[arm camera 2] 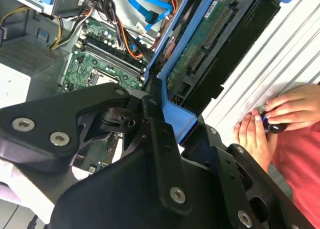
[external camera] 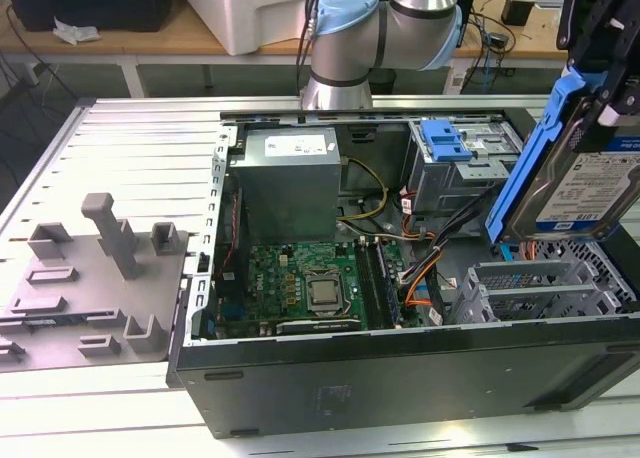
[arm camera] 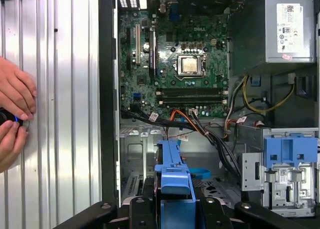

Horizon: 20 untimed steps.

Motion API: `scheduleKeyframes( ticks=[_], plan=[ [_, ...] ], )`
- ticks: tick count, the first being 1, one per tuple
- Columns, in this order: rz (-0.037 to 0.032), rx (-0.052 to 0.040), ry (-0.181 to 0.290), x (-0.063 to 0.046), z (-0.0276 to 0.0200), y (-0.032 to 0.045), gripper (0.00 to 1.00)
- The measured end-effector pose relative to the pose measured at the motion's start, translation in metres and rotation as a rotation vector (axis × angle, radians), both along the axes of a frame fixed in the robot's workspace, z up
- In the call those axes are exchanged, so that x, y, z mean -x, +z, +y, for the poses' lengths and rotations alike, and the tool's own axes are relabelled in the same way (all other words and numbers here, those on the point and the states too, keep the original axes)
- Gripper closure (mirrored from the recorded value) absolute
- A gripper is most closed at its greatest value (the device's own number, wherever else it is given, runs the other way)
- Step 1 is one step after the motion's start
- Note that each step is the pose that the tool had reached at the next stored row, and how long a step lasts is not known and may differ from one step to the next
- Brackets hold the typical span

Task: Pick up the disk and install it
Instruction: 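Insert the disk into the insertion slot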

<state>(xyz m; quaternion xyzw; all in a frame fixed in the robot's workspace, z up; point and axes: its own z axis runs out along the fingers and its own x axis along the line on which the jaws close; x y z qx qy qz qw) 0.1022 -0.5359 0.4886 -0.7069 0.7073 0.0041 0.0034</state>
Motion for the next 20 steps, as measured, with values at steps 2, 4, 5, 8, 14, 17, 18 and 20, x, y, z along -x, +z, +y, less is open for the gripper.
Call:
scheduleKeyframes(
  ticks=[2, 4, 5, 8, 14, 17, 18, 20],
  plan=[
    [-0.0001, 0.0001, 0.001, 0.000, -0.0018, -0.0005, 0.63],
    [-0.0014, 0.0001, 0.001, 0.000, -0.0030, -0.0018, 0.63],
    [-0.0022, 0.0004, 0.001, 0.000, -0.0030, -0.0023, 0.63],
    [-0.0067, 0.0003, 0.001, 0.000, -0.0034, -0.0051, 0.63],
    [-0.0117, 0.0002, 0.001, 0.003, -0.0056, -0.0080, 0.63],
    [-0.0130, 0.0001, 0.002, 0.003, -0.0062, -0.0093, 0.63],
    [-0.0132, 0.0001, 0.002, 0.003, -0.0064, -0.0098, 0.63],
    [-0.0137, 0.0001, 0.002, 0.003, -0.0070, -0.0115, 0.63]
  ],
)
